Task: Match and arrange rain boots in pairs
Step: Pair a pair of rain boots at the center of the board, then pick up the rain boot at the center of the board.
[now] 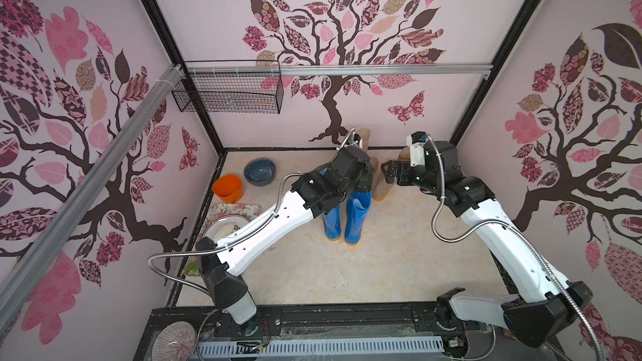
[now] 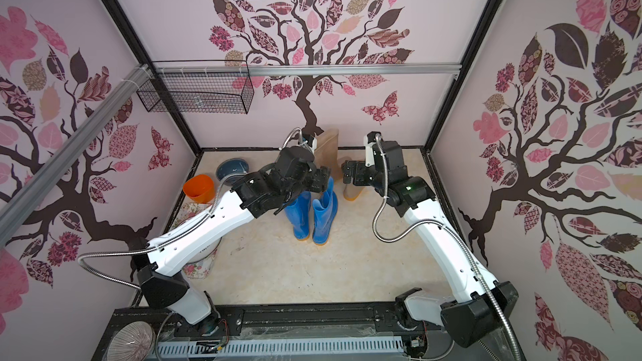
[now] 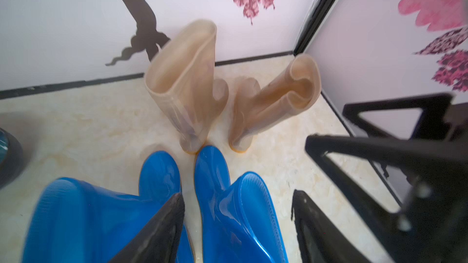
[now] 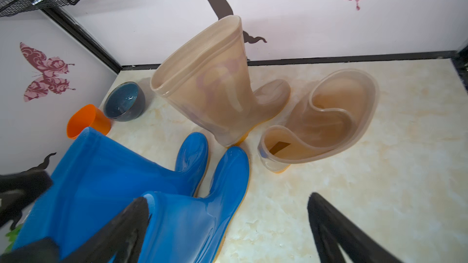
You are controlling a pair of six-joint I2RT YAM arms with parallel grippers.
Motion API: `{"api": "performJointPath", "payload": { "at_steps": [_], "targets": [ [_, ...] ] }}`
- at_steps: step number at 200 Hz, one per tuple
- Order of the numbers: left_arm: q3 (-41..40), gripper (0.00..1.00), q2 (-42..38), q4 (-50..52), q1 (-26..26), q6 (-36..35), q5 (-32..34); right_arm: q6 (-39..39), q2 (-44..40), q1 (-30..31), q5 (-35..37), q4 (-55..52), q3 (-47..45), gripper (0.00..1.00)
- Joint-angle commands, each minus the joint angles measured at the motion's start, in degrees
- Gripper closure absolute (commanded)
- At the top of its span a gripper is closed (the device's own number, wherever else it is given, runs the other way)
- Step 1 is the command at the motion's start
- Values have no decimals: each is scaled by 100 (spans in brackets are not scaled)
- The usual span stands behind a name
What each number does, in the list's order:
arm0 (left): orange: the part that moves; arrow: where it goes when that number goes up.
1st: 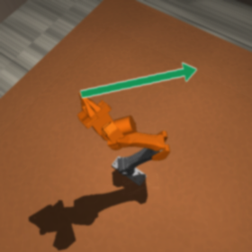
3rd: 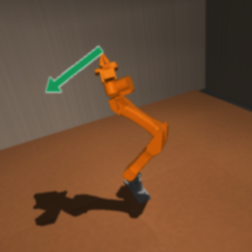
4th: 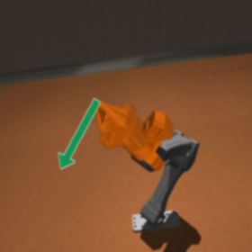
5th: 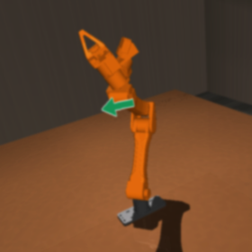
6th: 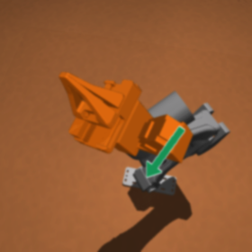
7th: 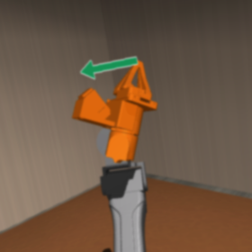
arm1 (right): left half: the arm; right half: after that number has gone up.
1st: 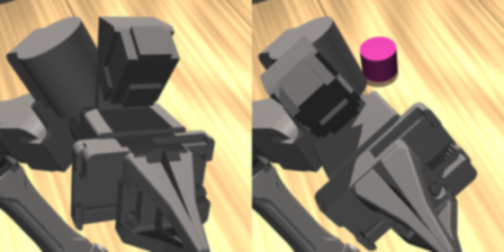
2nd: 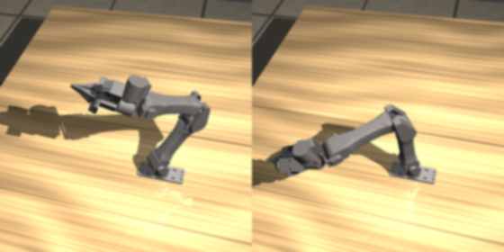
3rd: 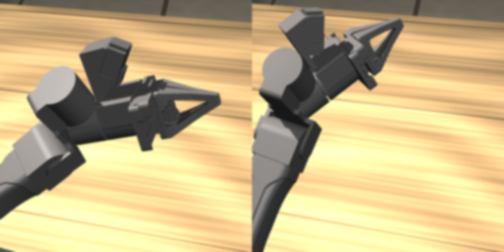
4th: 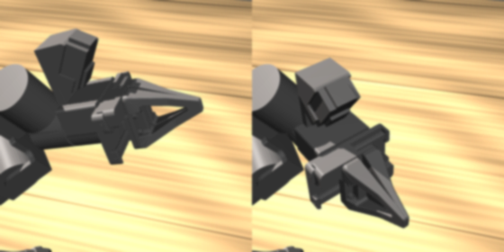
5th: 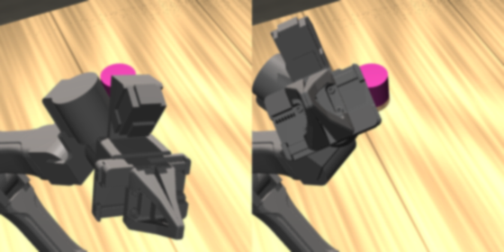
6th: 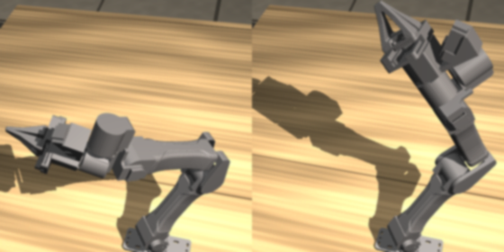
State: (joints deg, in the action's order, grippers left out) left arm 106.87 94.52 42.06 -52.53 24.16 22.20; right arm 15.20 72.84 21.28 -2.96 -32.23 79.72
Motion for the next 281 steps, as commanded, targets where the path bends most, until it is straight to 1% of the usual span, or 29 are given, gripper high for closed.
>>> {"api": "performJointPath", "payload": {
  "at_steps": [1, 16, 30, 39, 48, 59, 76, 103, 118, 132, 151, 158, 179, 190, 207, 231, 245, 255, 272, 281],
  "targets": [
    [955, 27, -281, 822, 8, -357, 716, 133, 264, -18, -680, -396, 348, 0],
    [1453, 26, -185, 1652, 73, -418, 1099, 116, 420, 14, -912, -596, 472, 0],
    [1760, 24, -118, 2313, 201, -345, 1241, 32, 550, 114, -954, -802, 578, 0],
    [1815, 23, -134, 2647, 355, -217, 1124, -17, 585, 191, -937, -886, 629, 0],
    [1779, 23, -163, 2897, 571, -16, 840, -41, 591, 278, -911, -954, 677, 0],
    [1592, 22, -227, 3063, 783, 170, 551, -50, 598, 418, -824, -1027, 747, 0],
    [1257, 19, -253, 3098, 930, 251, 303, -51, 672, 629, -673, -1178, 840, 0],
    [1152, 18, 56, 3256, 1007, 334, -211, -7, 783, 803, -554, -1346, 831, 0],
    [1023, 18, 139, 3211, 1032, 390, -341, 37, 775, 879, -561, -1351, 782, 1],
    [797, 17, 140, 3130, 1090, 444, -400, 31, 763, 963, -574, -1354, 775, 1],
    [476, 17, 128, 2946, 1227, 528, -711, 24, 775, 1010, -627, -1387, 763, 2],
    [235, 17, 134, 2917, 1267, 556, -811, 2, 792, 1019, -627, -1427, 764, 3],
    [61, 17, 114, 2998, 1276, 629, -637, -50, 846, 1070, -576, -1535, 703, 4],
    [-87, 17, -4, 2886, 1275, 650, -559, -48, 859, 1105, -591, -1502, 627, 4],
    [-228, 16, -74, 2681, 1288, 711, -608, -51, 898, 1163, -591, -1450, 560, 6],
    [-254, 17, 129, 2566, 1287, 781, -758, -46, 937, 1200, -632, -1357, 536, 10],
    [-353, 23, 204, 2423, 1298, 794, -861, -55, 985, 1220, -682, -1330, 517, 15],
    [-454, 34, 210, 2301, 1306, 801, -881, -53, 1024, 1234, -750, -1302, 502, 22],
    [-607, 66, 199, 2074, 1367, 786, -1002, -18, 1081, 1262, -848, -1237, 511, 34],
    [-649, 88, 183, 2007, 1430, 792, -1007, -8, 1094, 1304, -854, -1209, 558, 41]
  ]
}}
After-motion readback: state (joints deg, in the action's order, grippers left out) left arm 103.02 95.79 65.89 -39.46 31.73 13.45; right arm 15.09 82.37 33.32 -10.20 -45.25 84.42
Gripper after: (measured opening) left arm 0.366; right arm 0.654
